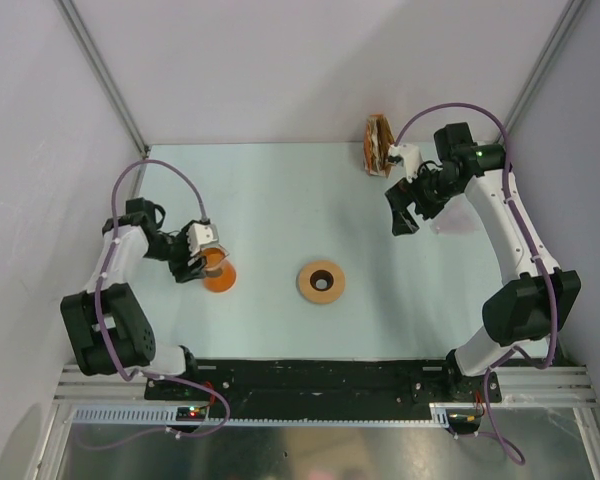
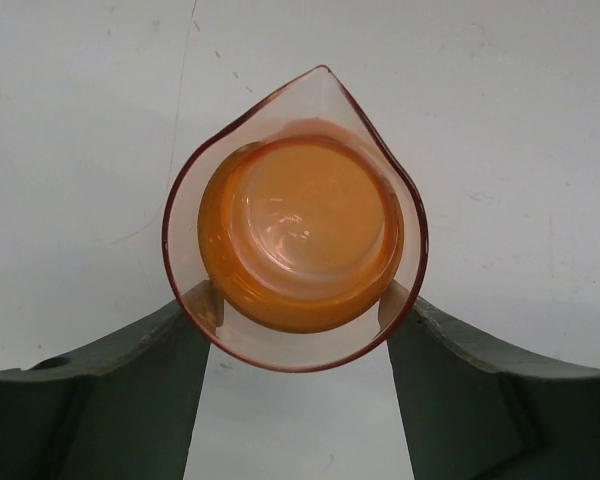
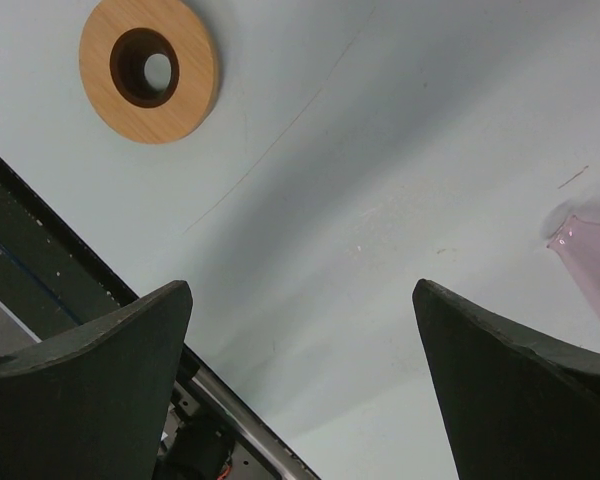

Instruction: Place the coffee filter in the dripper

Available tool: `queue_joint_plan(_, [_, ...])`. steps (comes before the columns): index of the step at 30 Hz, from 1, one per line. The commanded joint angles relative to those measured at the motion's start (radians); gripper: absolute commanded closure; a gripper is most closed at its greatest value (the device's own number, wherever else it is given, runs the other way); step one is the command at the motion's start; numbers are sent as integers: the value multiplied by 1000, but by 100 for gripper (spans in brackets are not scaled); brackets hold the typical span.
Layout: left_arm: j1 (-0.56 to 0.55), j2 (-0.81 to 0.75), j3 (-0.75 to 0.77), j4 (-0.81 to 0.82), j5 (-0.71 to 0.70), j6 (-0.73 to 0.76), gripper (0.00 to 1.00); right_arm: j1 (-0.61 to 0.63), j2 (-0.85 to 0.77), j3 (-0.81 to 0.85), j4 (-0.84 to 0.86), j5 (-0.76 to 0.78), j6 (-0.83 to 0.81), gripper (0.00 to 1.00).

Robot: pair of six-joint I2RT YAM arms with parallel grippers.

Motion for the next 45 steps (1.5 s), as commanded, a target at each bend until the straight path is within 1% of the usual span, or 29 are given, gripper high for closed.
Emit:
queue_joint_plan(1, [-50,-11,-20,64,64,-27,30,-7,-41,-7,-9,5,-11,1])
queue_joint_plan(8, [-151,-35,-57,117,77,-91,32,-18,-47,-18,-6,-6,-9,0])
queue_joint_plan(12, [-225,-37,-60,155,75,-151,34,-21,-48,-22,-5,-10,-7,1])
queue_joint_plan(13, [-259,-39,-62,170,72,-167,35,-23,-49,-24,-4,-11,-7,1])
queue_joint_plan(19, [-379,-42,-85,288,38,-340,36,-32,-65,-45,-2,-16,-8,1])
queue_joint_plan(24, [-455,-50,-117,355,16,-429,38,-50,-87,-82,11,-25,-4,1])
queue_joint_plan(28, [-522,-58,-142,418,-17,-527,40,-62,-96,-99,15,-33,-1,1])
queue_joint_plan(36, [-596,-94,-197,518,-44,-706,40,-67,-107,-143,36,-54,7,1])
queue_joint_plan(38, [-607,-104,-208,533,-42,-737,39,-66,-107,-157,43,-67,15,1])
queue_joint_plan(40, [-613,-121,-224,539,-51,-752,33,-65,-104,-174,54,-84,31,1])
queue_joint_plan(43, [-611,-170,-247,539,-84,-765,17,-64,-86,-193,76,-141,75,3])
queue_joint_plan(45, [-591,-218,-255,529,-99,-777,10,-61,-58,-197,88,-191,112,4])
